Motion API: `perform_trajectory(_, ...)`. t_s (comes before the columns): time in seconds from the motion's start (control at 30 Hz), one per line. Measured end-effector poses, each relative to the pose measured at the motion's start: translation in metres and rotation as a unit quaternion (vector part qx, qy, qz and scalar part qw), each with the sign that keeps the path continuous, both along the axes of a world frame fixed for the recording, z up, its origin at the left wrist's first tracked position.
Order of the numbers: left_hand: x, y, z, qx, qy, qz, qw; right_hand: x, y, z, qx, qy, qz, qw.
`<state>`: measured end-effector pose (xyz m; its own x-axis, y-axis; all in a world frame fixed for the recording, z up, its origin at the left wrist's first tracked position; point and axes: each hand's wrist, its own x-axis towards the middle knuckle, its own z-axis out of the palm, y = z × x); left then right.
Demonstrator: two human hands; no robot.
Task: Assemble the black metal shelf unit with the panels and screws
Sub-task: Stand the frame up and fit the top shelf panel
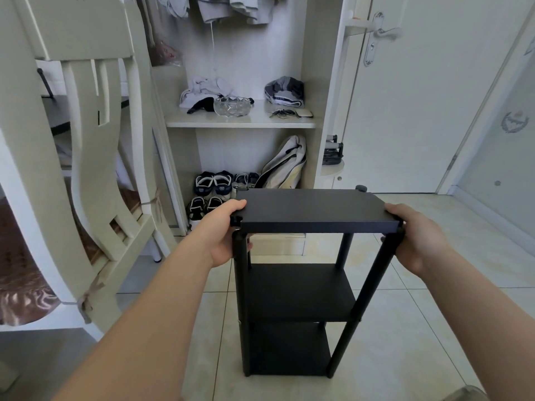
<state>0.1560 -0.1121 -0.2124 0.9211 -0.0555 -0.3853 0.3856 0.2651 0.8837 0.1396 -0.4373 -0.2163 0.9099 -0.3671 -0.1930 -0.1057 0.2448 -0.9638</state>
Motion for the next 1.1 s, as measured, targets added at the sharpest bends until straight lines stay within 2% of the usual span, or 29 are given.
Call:
perform_trajectory(0.17,0.0,-0.003,-0.001,-0.016,-0.001,0.022,1.0,-0.003,0.002,0.003,0.032,-0.007,0.008,0.999)
perform_trajectory(0.3,0.0,-0.008,-0.002,-0.019,-0.007,0.049,0.999,-0.004,0.005,0.002,0.053,-0.02,-0.025,0.998)
perform_trajectory(0.47,0.0,-0.014,-0.004,-0.029,-0.028,0.085,0.996,-0.002,0.006,0.003,0.121,-0.041,-0.045,0.991)
perform_trajectory(0.67,-0.001,-0.019,-0.005,-0.001,-0.03,0.075,0.997,-0.002,0.003,0.002,0.105,-0.021,-0.037,0.994)
perform_trajectory(0.83,-0.001,-0.02,-0.006,0.018,-0.025,0.064,0.997,-0.004,-0.006,0.003,0.027,0.001,-0.031,0.999)
perform_trajectory(1.1,-0.002,-0.02,-0.006,0.022,-0.019,0.074,0.997,0.0,-0.01,0.002,-0.02,0.024,0.002,1.0)
